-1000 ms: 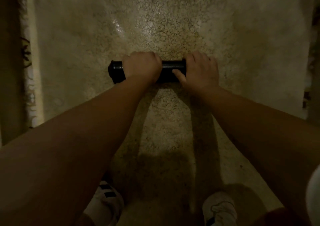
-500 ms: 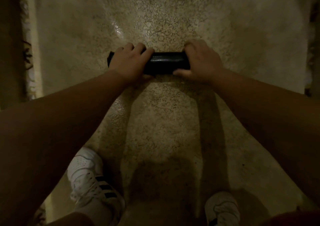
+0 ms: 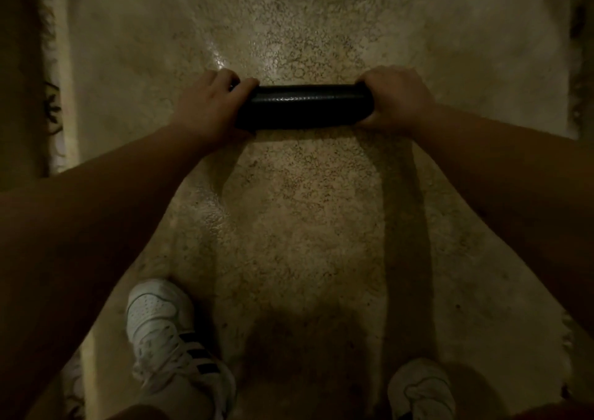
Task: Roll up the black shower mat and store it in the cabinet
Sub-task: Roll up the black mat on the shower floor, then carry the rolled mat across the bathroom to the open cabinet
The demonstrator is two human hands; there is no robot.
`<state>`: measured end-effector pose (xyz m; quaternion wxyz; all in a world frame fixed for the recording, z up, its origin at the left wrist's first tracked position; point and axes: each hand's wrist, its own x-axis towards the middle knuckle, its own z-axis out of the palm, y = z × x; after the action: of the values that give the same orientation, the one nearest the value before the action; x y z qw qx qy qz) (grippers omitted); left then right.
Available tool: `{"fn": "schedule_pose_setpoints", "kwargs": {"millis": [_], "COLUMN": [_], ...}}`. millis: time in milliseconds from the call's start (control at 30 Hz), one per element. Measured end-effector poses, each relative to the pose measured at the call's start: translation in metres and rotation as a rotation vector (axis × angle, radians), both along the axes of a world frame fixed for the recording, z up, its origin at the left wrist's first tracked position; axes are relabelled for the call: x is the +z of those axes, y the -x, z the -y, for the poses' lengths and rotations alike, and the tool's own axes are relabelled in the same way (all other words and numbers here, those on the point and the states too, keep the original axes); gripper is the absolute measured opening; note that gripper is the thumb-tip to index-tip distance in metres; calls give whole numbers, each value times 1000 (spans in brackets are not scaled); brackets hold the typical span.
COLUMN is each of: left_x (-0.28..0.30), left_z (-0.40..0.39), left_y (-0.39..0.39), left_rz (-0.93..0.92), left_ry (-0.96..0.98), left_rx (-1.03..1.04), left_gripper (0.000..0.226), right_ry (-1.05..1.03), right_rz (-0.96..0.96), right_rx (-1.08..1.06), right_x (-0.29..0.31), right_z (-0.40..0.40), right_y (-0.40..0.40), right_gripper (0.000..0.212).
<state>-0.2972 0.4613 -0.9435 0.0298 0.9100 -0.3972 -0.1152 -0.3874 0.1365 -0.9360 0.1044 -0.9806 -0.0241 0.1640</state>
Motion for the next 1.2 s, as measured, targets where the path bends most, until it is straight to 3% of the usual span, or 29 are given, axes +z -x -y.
{"fn": "schedule_pose_setpoints", "kwargs": {"millis": [167, 367, 567, 667, 900, 1200], "left_x": [13, 35, 93, 131, 261, 500], "left_z": [7, -3, -11, -11, -26, -55], "left_y": [-15, -37, -61, -66, -61, -37], "left_rz": [-150, -421, -574, -606, -622, -608], "left_ry": [-10, -8, -123, -51, 261, 524], "left_rx": [12, -32, 38, 88, 271, 414], "left_gripper": [73, 59, 76, 83, 76, 55], "right_ry": [-73, -370, -429, -458, -525, -758], "right_rz": [-154, -287, -308, -304, -217, -57], "right_rx": [-122, -314, -322, -320, -335, -510], "right_x": [10, 36, 96, 134, 257, 495], "right_z": [-4, -2, 13, 19, 12, -9], "right_y": [-7, 9, -6, -11, -10, 24], "right_gripper": [59, 61, 53, 48, 45, 51]}}
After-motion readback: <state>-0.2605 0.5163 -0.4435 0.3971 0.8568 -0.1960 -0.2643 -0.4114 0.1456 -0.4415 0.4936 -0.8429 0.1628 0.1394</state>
